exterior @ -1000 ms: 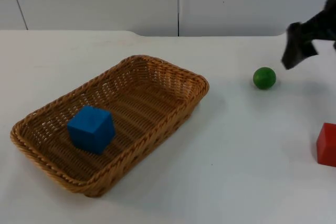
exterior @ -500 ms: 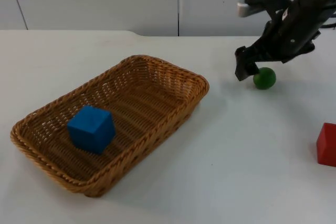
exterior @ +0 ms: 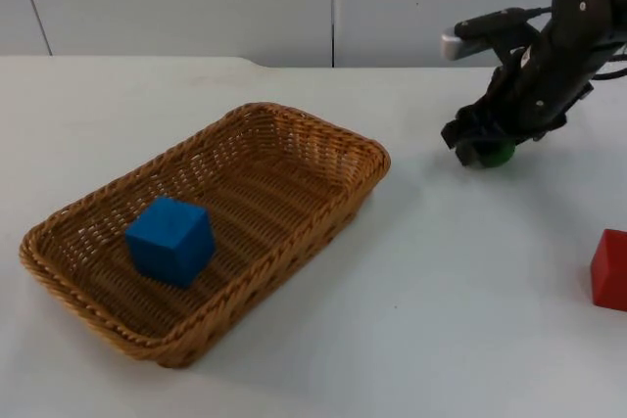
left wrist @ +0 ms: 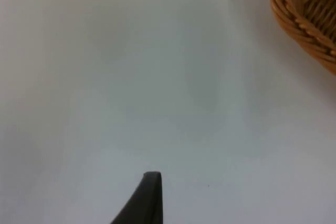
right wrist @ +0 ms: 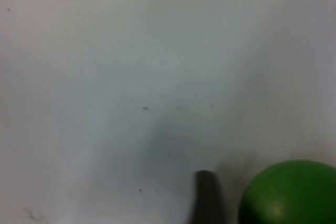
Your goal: Place all geometric objects except the red cube into the basket.
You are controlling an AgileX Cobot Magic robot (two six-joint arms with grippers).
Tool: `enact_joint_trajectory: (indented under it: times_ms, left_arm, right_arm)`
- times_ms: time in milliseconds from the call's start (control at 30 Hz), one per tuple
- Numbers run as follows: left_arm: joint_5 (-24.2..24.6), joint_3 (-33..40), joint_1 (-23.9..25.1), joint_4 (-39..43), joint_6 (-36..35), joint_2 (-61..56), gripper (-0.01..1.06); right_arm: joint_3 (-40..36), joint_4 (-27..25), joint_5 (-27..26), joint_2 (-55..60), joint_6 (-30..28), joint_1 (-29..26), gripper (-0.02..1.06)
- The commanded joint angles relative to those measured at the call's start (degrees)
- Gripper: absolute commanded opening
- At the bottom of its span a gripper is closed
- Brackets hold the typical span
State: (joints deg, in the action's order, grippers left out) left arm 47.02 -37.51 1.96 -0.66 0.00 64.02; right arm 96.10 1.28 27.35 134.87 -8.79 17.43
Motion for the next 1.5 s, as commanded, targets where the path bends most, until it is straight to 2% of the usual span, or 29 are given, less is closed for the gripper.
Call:
enact_joint_trajectory:
  times_ms: [0, 100, 200, 367, 467, 667, 833, 900, 967, 1067, 1133, 1300, 1367, 1467]
  left_arm:
    - [-0.7, 0.2, 0.2, -0.8, 0.0, -0.6, 1.05]
    - [-0.8, 0.2, 0.2, -1.1, 0.0, -0.6, 1.05]
    - [-0.7, 0.2, 0.2, -1.4, 0.0, -0.6, 1.05]
    - [-0.6, 0.2, 0.2, -1.4, 0.0, -0.6, 1.05]
    - [-0.6, 0.2, 0.2, -1.4, 0.0, -0.6, 1.05]
    - [-0.6, 0.2, 0.2, -1.4, 0.0, -0.6, 1.05]
    - [-0.6, 0.2, 0.2, -1.4, 0.0, -0.6, 1.05]
    - [-0.6, 0.2, 0.2, -1.6, 0.0, -0.6, 1.05]
    - [-0.6, 0.2, 0.2, -1.6, 0.0, -0.6, 1.05]
    - [-0.6, 0.2, 0.2, -1.6, 0.0, -0.6, 1.05]
    - [-0.6, 0.2, 0.2, -1.6, 0.0, -0.6, 1.05]
    - [-0.6, 0.2, 0.2, -1.7, 0.0, -0.6, 1.05]
    - [-0.6, 0.2, 0.2, -1.7, 0.0, -0.6, 1.05]
    - [-0.6, 0.2, 0.2, -1.7, 0.0, -0.6, 1.05]
  right_arm:
    - [0.4, 0.1, -0.9, -0.8, 0.0, -0.2, 0.36]
    - [0.4, 0.1, 0.0, -3.3, 0.0, -0.2, -0.01]
    - [0.4, 0.1, 1.8, -6.4, 0.0, -0.2, 0.0]
    - [0.4, 0.1, 10.4, -15.3, 0.0, -0.2, 0.0]
    - [0.4, 0.1, 13.0, -17.9, 0.0, -0.2, 0.0]
    - [0.4, -0.2, 14.7, -19.8, 0.0, 0.1, 0.0]
    - [0.4, -0.2, 16.0, -19.8, -0.7, 4.5, 0.0]
    - [0.4, -0.2, 16.3, -19.8, -1.1, 7.9, 0.0]
    - [0.4, -0.3, 16.2, -19.8, -1.1, 8.5, 0.0]
    - [0.4, -0.5, 16.0, -19.6, -1.1, 14.4, 0.0]
    - [0.4, -0.5, 15.7, -19.5, -1.1, 15.2, 0.0]
    - [0.4, -0.5, 10.7, -17.0, 0.6, 21.2, 0.0]
    - [0.4, -0.5, 10.1, -16.6, 0.7, 21.5, 0.0]
    - [0.4, -0.5, 5.4, -14.0, 2.0, 22.6, 0.0]
